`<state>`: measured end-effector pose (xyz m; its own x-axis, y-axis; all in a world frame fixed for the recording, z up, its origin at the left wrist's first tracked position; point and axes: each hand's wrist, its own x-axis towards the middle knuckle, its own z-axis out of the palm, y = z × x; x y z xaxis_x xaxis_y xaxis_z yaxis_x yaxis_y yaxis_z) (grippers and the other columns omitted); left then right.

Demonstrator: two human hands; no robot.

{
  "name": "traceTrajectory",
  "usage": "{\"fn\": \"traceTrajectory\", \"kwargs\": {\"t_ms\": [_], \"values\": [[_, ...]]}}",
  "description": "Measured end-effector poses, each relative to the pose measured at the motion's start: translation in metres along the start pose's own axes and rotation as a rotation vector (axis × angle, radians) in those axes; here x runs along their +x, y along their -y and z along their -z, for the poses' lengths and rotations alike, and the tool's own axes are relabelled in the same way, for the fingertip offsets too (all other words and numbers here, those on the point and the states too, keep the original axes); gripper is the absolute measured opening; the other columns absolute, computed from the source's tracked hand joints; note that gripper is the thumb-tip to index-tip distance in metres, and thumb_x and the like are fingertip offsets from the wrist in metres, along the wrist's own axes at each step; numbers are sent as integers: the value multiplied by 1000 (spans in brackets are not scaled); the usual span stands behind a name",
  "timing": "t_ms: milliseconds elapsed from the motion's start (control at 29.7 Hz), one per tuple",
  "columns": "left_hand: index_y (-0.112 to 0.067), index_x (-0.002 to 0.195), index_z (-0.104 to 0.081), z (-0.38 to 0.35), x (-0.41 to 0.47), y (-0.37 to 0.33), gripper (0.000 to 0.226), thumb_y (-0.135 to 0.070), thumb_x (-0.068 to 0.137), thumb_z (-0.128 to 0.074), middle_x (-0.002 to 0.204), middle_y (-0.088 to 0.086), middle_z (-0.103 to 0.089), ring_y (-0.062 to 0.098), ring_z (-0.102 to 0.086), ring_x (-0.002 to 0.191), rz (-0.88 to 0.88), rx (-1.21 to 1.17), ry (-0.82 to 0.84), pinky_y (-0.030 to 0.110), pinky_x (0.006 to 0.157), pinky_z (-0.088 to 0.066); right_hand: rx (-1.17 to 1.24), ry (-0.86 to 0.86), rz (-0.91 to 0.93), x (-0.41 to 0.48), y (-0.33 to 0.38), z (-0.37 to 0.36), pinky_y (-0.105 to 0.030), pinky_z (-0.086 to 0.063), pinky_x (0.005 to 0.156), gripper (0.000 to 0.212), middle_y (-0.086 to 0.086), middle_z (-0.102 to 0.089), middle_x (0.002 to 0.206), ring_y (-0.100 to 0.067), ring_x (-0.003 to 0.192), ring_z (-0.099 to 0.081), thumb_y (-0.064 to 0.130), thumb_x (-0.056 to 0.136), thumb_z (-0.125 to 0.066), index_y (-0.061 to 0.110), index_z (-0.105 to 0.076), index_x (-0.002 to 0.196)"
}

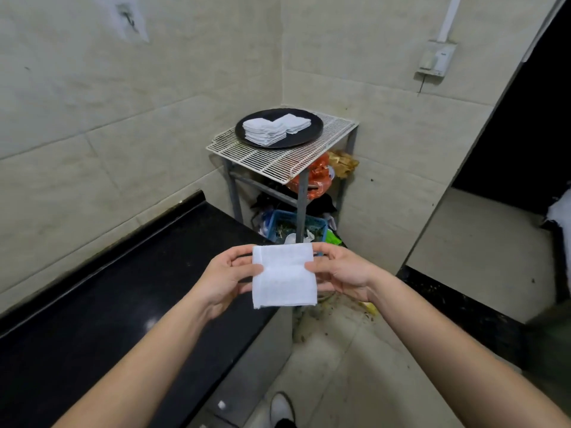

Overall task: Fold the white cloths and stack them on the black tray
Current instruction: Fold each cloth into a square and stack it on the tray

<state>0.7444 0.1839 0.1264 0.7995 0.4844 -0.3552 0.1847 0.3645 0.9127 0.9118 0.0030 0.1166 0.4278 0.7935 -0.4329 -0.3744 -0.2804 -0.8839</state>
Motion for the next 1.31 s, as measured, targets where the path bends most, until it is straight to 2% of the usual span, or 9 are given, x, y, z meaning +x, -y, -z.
{"fn": "traceTrajectory", "kwargs": {"t_ms": [269, 471, 639, 807, 908, 1009, 1110, 1211, 1312], "values": [[-8, 116, -62, -42, 160, -62, 33, 5, 86, -66, 107, 12, -73, 26, -72, 95, -87, 19, -19, 40, 69, -60, -116, -90, 54, 112, 107, 87, -48, -55, 95, 36, -10, -71, 119, -24, 111, -68, 4, 96, -61, 19, -57, 129], [-5, 119, -59, -65, 244, -140, 36, 8, 86, -64, 84, 3, -69, 17, -68, 71, -143, 8, -55, 24, 46, -50, -125, -103, 153, 175, 194, 124, -37, -60, 78, 39, -6, -74, 110, -20, 96, -72, 1, 96, -58, 16, -56, 132], [-9, 118, -60, -85, 313, -182, 36, 7, 86, -65, 103, 13, -68, 20, -69, 83, -213, 72, -89, 27, 52, -53, -131, -99, 212, 234, 247, 164, -40, -60, 83, 36, -5, -75, 104, -19, 96, -71, -1, 97, -57, 20, -59, 126], [-15, 115, -61, -95, 377, -202, 35, 4, 85, -67, 106, 13, -66, 29, -70, 93, -234, 135, -228, 38, 64, -59, -238, -74, 209, 306, 285, 199, -30, -58, 69, 38, -4, -74, 105, -17, 95, -72, 3, 97, -59, 17, -57, 132], [-15, 118, -59, -106, 437, -215, 40, 3, 84, -70, 103, 10, -65, 26, -69, 90, -223, 83, -368, 35, 63, -59, -288, -14, 188, 374, 314, 229, -34, -59, 74, 39, -6, -71, 117, -22, 106, -69, 5, 97, -58, 18, -55, 134], [-16, 120, -55, -115, 493, -231, 44, 4, 84, -70, 102, 8, -63, 26, -69, 84, -179, 47, -483, 37, 64, -59, -306, 40, 173, 433, 342, 254, -35, -59, 75, 42, -6, -71, 116, -21, 103, -70, 3, 97, -57, 15, -54, 137], [-9, 124, -53, -118, 536, -245, 50, 8, 80, -70, 102, 11, -65, 31, -69, 91, -169, 60, -577, 42, 67, -60, -320, 56, 163, 476, 368, 267, -35, -58, 80, 50, -6, -67, 122, -19, 103, -69, 3, 97, -58, 13, -45, 144], [-6, 123, -53, -120, 573, -254, 50, 10, 79, -68, 111, 16, -61, 32, -65, 86, -113, 62, -665, 39, 60, -59, -372, 74, 144, 521, 385, 277, -43, -53, 97, 57, -4, -63, 124, -23, 111, -65, 3, 96, -59, 12, -39, 149], [-12, 117, -52, -118, 604, -258, 47, 9, 79, -68, 114, 15, -58, 32, -65, 94, -55, 108, -746, 34, 53, -56, -396, 91, 109, 560, 391, 282, -41, -54, 92, 61, -1, -63, 120, -22, 111, -64, 3, 95, -60, 14, -38, 150]]}}
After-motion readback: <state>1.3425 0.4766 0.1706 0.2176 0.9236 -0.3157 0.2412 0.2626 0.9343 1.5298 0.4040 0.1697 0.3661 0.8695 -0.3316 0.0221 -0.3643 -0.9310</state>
